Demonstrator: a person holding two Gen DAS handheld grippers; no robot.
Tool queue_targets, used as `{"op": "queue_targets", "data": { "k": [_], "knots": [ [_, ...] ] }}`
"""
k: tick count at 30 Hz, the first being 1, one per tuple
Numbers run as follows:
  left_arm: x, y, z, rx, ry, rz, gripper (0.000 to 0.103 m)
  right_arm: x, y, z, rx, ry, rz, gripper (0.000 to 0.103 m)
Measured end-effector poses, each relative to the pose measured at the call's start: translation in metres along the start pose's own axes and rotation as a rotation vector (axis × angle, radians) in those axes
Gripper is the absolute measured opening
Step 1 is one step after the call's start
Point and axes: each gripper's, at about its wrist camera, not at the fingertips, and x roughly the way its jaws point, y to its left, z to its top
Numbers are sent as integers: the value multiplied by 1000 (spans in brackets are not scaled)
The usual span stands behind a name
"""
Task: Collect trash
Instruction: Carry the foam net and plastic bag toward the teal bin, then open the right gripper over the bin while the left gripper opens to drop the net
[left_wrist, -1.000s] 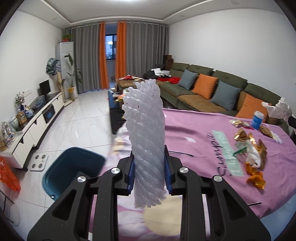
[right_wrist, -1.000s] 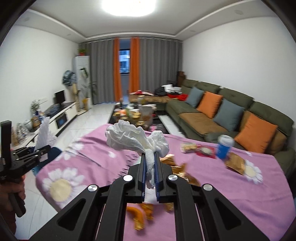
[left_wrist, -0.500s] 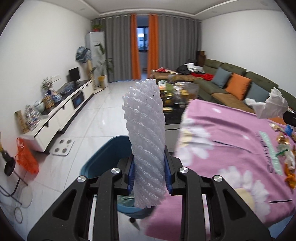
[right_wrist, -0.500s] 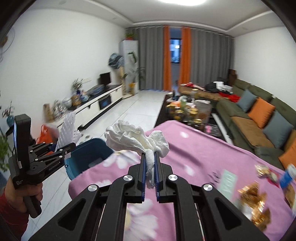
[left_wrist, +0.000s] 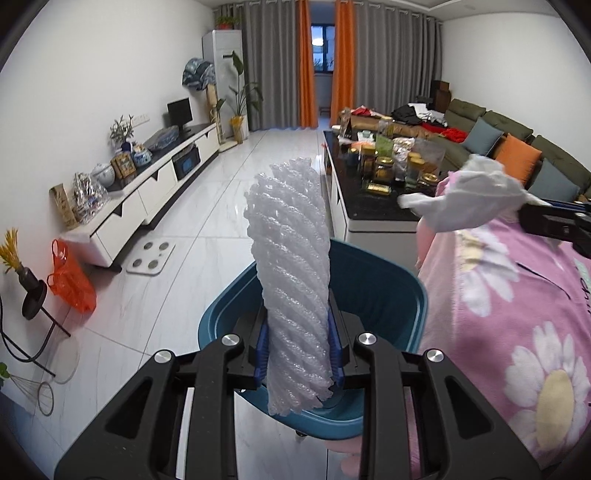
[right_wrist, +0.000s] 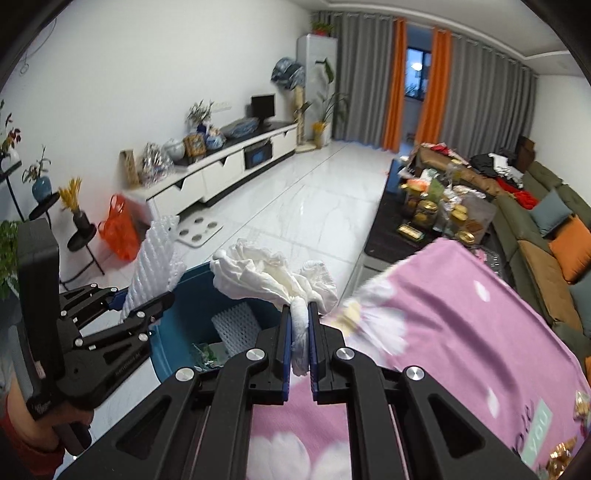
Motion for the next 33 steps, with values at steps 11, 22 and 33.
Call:
{"op": "queue_targets", "data": {
  "k": [11,22,33],
  "knots": [
    [55,-3,2,-32,102,-16,26,63,30,13,-72,160,37,7],
    [93,-8,2,-36,182,-26,27,106,48,13,-97,319,71,8],
    [107,-13,0,-38,208,-14,32,121,47,8,-60,365,78,21]
  ]
}}
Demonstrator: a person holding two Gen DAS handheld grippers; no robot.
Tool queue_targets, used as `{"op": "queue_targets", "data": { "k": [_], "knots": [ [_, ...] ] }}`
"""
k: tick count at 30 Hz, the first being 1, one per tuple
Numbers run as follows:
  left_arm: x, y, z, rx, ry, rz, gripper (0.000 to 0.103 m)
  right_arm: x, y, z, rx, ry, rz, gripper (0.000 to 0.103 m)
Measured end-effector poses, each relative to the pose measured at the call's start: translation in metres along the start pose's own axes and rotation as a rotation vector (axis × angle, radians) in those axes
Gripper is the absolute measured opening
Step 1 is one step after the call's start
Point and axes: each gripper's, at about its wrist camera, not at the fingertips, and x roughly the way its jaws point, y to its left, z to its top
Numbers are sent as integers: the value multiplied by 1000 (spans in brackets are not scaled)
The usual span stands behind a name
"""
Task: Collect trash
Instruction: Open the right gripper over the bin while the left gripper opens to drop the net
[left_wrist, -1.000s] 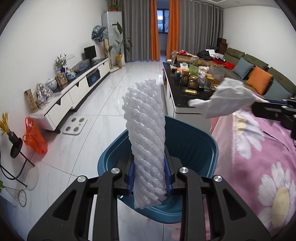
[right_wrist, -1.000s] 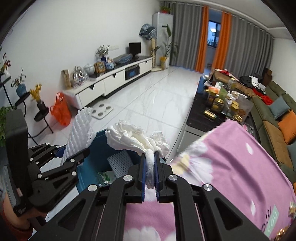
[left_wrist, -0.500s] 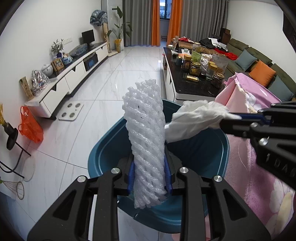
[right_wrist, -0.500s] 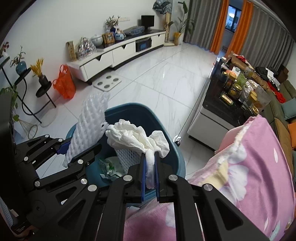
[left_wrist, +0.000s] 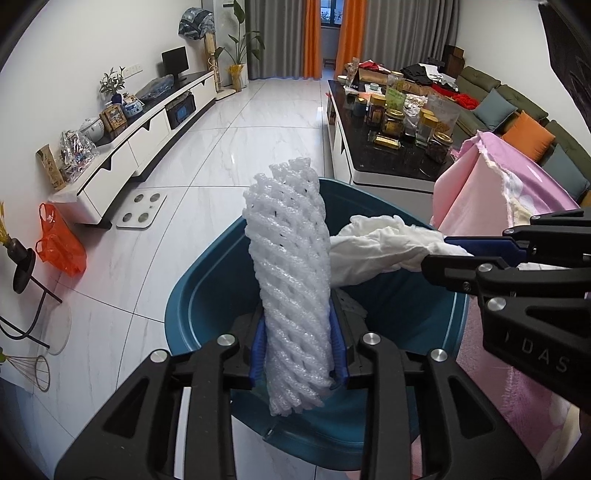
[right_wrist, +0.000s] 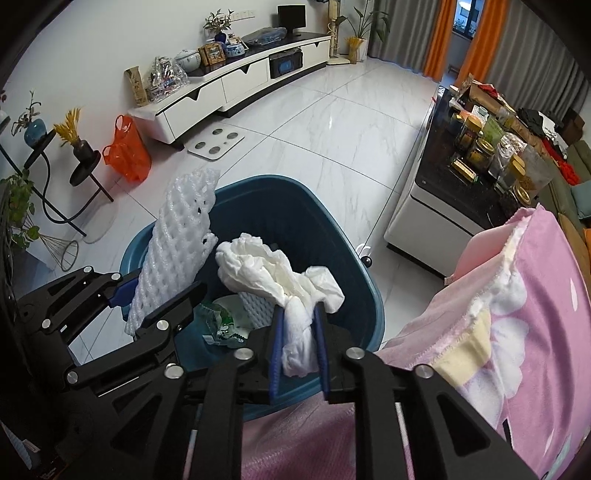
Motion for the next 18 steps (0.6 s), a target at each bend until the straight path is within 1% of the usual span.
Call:
{"op": "queue_targets", "data": {
  "k": [1,3,4,5,6,8,10,11,12,13,14,16,17,18],
  "knots": [
    [-1,0,-2,1,-2,1,33,0,-1,0,2,-3,-1,28],
    [-2,1,-1,0,-4,5,36,-2,-4,1,10,-14,1,35],
    [-2,1,-1,-1,-6,5,38,-4,-5,1,20,-21,8,42],
    [-2,-1,0,0,-9,10,39,-4,-7,1,26,-28,11,45],
    [-2,-1,1,2,-12,13,39,-7,-8,1,30,-41,8,45],
    [-4,-1,-1,3,-15,20,46,-11,-12,1,44,-54,15,45],
    [-7,-1,-1,3,-20,26,50,-16,-15,1,54,-68,13,45],
    [-8,0,-1,3,-23,31,55,-20,-18,1,62,-79,18,47],
    [-11,-1,-1,4,-28,34,57,-22,-20,0,67,-85,22,47],
    [-13,-1,0,5,-32,39,61,-25,-22,-1,73,-92,21,48],
    [-15,-3,1,6,-36,45,67,-29,-25,-2,79,-104,22,51],
    [-20,-4,0,12,-46,48,70,-36,-29,-3,93,-121,24,53],
    [-23,-5,0,15,-50,54,75,-41,-30,-5,98,-132,23,53],
    [-27,-7,1,16,-54,56,77,-44,-32,-6,101,-140,25,54]
  ]
}}
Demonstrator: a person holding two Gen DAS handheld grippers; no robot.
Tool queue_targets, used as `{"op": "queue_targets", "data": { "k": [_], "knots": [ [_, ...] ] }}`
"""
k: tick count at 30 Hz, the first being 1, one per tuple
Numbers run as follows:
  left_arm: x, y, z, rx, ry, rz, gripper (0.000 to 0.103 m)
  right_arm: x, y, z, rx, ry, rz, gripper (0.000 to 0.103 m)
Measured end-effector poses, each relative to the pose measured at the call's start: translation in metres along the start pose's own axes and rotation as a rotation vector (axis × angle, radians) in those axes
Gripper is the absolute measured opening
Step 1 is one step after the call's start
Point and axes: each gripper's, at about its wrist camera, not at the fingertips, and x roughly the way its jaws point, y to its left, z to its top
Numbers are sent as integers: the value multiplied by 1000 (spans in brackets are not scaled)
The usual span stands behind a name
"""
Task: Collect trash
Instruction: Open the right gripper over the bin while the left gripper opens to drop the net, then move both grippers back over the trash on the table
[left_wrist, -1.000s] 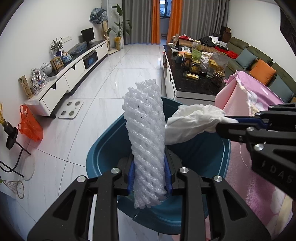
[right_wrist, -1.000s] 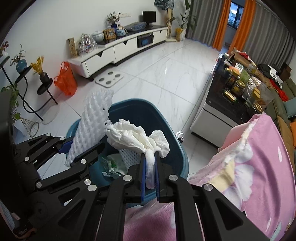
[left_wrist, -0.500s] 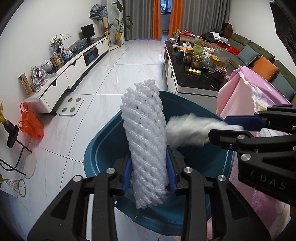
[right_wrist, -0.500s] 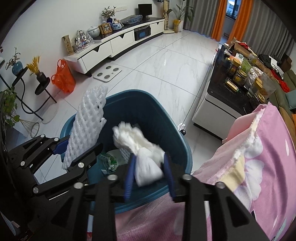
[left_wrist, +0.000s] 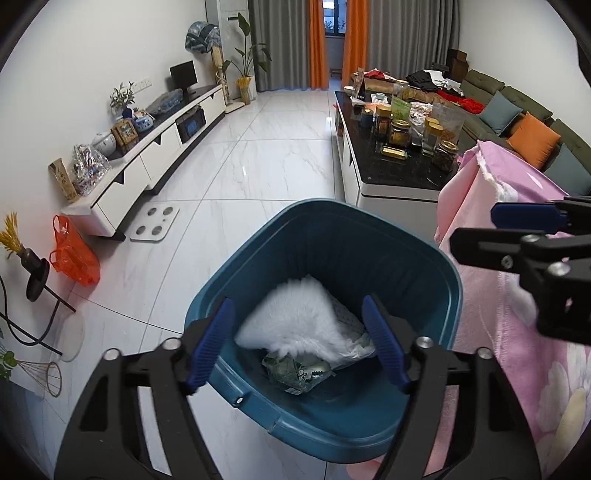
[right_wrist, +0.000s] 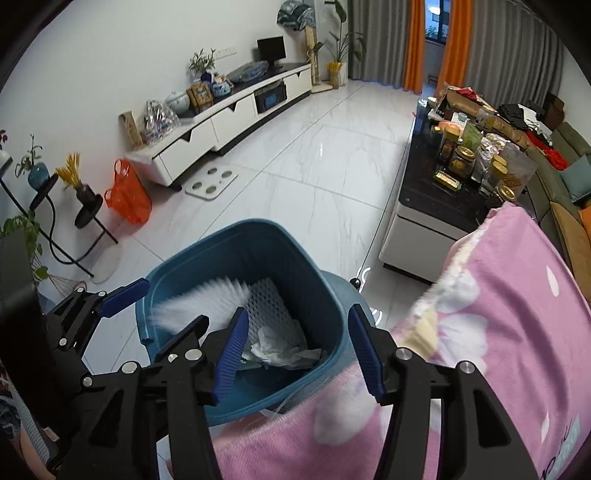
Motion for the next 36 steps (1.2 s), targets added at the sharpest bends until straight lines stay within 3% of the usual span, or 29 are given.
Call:
{"op": "queue_targets", "data": {
  "k": [8,15,25,36],
  "knots": [
    [-28,-13,5,18,-42,18,92,-39,-22,-12,37,-84,-4,64],
    [-71,-30,3,27,-109,3,97,-93,-45,-40,67,-207,-23,78],
    [-166,-60,-19,-9,-267,-151,97,-175,-71,-116,129,-404,-103,95],
    [-240,-98,-73,23,-377,-324,97,-225,-93,-211,204,-519,-291,96]
  ]
}}
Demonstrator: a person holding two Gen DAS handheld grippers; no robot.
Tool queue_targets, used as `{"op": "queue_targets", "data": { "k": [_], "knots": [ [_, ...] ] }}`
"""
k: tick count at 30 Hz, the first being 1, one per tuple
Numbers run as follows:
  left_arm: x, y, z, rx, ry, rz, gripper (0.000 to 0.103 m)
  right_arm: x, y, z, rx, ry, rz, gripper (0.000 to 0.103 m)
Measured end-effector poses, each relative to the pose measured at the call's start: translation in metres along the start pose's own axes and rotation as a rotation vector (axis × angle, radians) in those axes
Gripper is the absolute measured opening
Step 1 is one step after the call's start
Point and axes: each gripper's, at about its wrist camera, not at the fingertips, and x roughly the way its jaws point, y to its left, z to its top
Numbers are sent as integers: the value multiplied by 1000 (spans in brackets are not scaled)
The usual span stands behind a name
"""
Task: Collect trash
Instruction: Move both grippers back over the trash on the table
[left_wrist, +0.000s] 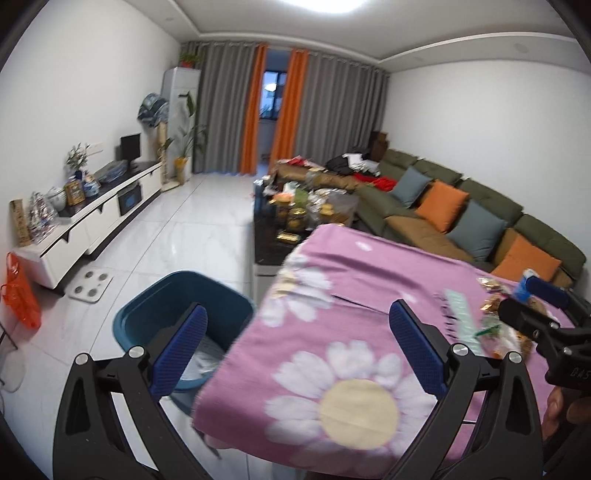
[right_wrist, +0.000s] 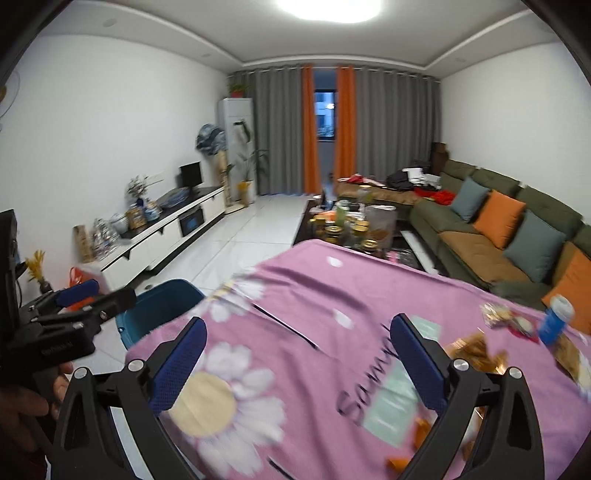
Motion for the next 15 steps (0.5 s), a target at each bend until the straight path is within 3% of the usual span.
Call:
{"op": "queue_targets", "data": {
  "k": [15],
  "knots": [
    [-47,-84,-38,129,-95,-217,97,-103,-60,-69,108,-129,-218,96]
  ]
}}
